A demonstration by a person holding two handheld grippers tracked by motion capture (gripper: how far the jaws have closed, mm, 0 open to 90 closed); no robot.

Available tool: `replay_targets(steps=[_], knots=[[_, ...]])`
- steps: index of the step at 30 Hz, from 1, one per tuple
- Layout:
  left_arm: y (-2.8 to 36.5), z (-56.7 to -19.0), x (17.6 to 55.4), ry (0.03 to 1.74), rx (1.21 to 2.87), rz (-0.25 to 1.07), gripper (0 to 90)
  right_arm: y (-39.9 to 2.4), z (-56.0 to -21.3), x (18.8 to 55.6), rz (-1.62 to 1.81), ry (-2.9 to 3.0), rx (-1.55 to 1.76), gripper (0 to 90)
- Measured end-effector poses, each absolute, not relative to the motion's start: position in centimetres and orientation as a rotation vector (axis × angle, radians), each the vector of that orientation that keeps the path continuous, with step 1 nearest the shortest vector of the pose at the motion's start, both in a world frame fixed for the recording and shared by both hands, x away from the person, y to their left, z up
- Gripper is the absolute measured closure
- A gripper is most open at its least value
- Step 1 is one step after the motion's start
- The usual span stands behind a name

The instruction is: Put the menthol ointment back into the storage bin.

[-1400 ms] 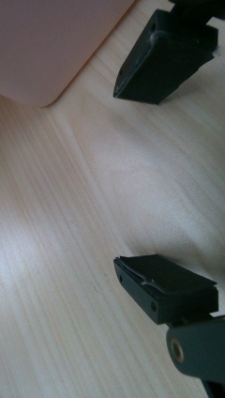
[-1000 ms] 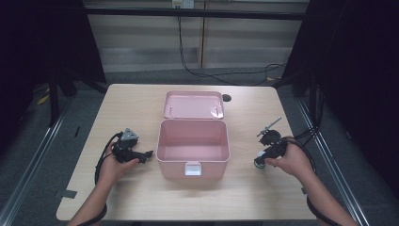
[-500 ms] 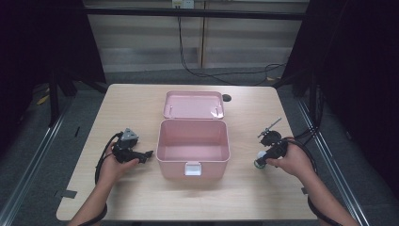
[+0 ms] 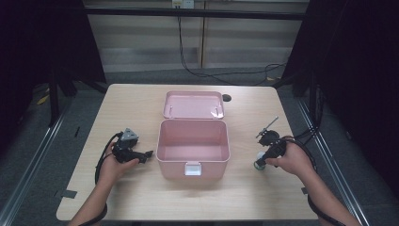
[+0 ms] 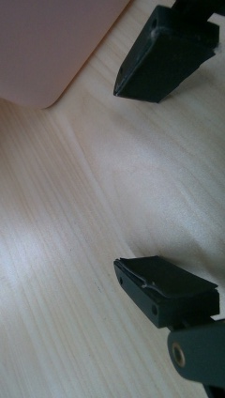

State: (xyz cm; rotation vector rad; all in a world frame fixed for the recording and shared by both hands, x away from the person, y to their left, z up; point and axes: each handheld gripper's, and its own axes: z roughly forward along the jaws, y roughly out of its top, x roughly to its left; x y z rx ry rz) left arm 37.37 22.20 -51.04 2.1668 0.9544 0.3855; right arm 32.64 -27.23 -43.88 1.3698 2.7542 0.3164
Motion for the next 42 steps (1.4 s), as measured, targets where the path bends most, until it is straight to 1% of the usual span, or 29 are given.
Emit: replay_targets(steps=[12,42], knots=[[22.2,-51.0,37.4,0.955,2.166,0.385,14.4,-26.7,-42.3,32.8,0.333,2.773,1.371,51.1],[22.2,-51.1,37.4,0.958,2.161,0.382,14.3,-24.9,-37.1,33.9,0.223,2.833,1.268,51.1]])
